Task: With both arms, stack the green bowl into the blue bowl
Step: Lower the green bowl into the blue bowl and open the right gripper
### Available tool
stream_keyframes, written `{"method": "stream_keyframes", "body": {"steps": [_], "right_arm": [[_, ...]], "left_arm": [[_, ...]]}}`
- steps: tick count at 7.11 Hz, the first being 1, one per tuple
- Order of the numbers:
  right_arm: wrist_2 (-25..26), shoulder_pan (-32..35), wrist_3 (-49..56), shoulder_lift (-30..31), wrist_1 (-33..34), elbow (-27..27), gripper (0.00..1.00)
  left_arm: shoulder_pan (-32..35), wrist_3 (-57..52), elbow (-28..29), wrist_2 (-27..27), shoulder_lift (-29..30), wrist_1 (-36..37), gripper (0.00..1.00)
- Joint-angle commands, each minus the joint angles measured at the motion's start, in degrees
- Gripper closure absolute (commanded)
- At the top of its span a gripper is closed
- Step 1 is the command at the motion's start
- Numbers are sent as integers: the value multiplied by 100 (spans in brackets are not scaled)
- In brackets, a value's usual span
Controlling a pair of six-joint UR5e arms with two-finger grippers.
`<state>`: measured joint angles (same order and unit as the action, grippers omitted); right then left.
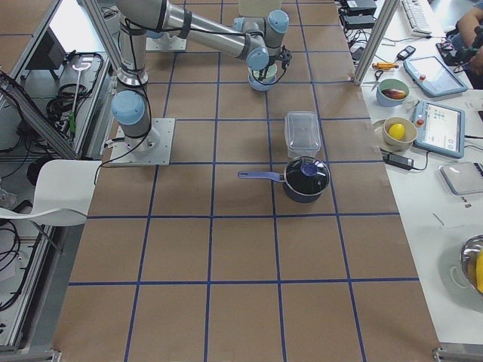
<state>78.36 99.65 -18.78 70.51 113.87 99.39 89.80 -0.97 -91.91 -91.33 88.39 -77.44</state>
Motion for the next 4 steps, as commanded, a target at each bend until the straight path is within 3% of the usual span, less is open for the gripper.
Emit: {"method": "stream_keyframes", "body": {"steps": [1,2,4], "right_arm": [[73,72,15,-231,293,37,34],[91,72,50,-179,285,11,0],[642,-41,243,57,-20,-365,0]], "left_arm": [[-50,0,15,123,3,9,0],[-33,9,6,159,-5,1,0],[-50,-8,15,151,3,1,0]]}}
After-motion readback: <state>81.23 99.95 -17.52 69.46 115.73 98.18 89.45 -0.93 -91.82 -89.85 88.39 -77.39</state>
